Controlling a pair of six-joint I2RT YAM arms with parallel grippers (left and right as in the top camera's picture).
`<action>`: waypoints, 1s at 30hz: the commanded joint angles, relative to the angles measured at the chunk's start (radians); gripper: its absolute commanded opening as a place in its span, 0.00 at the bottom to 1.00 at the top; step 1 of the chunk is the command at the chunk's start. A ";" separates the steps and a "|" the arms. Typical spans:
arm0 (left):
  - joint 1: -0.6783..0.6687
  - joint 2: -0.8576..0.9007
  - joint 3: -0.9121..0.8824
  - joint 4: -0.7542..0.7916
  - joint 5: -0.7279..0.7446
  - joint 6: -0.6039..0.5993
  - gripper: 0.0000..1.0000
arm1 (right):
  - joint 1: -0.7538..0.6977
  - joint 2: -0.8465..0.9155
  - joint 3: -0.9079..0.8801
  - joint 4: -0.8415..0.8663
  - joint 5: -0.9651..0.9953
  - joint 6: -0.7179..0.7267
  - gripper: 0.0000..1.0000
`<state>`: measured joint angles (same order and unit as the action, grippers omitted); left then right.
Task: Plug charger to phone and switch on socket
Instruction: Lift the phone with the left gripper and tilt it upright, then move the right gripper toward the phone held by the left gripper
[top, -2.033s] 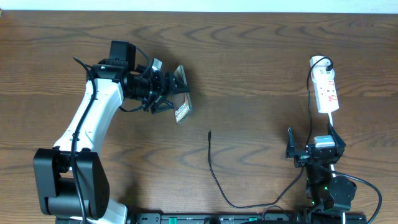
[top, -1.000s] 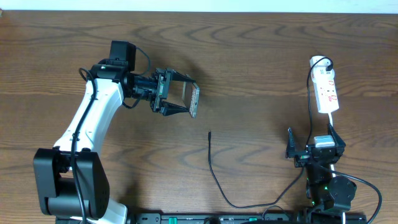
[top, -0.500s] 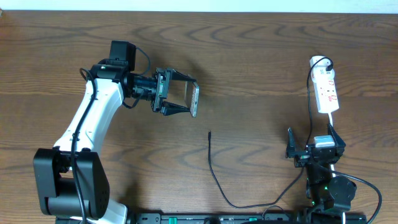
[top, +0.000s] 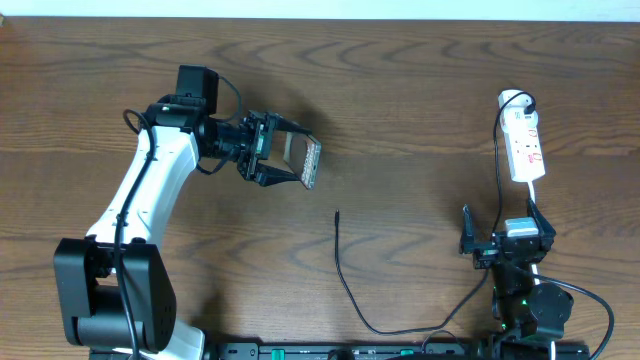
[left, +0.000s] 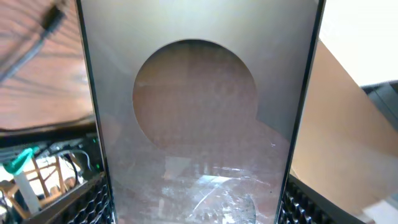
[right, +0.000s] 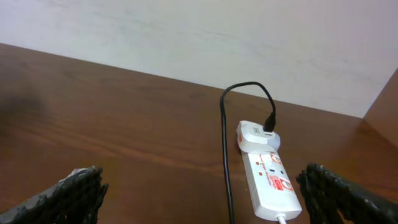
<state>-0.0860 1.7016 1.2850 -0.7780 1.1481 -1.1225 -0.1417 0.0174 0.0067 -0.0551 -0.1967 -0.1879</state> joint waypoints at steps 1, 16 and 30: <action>0.000 -0.034 -0.004 0.002 -0.017 0.011 0.07 | 0.005 0.000 -0.001 -0.002 0.004 0.011 0.99; 0.000 -0.034 -0.004 0.002 -0.042 0.014 0.07 | 0.005 0.000 0.000 0.063 -0.155 0.032 0.99; 0.000 -0.034 -0.004 0.002 -0.043 0.026 0.07 | 0.005 0.486 0.418 -0.031 -0.392 0.049 0.99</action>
<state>-0.0860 1.7004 1.2839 -0.7746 1.0771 -1.1175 -0.1417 0.3347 0.3073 -0.0708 -0.4473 -0.1455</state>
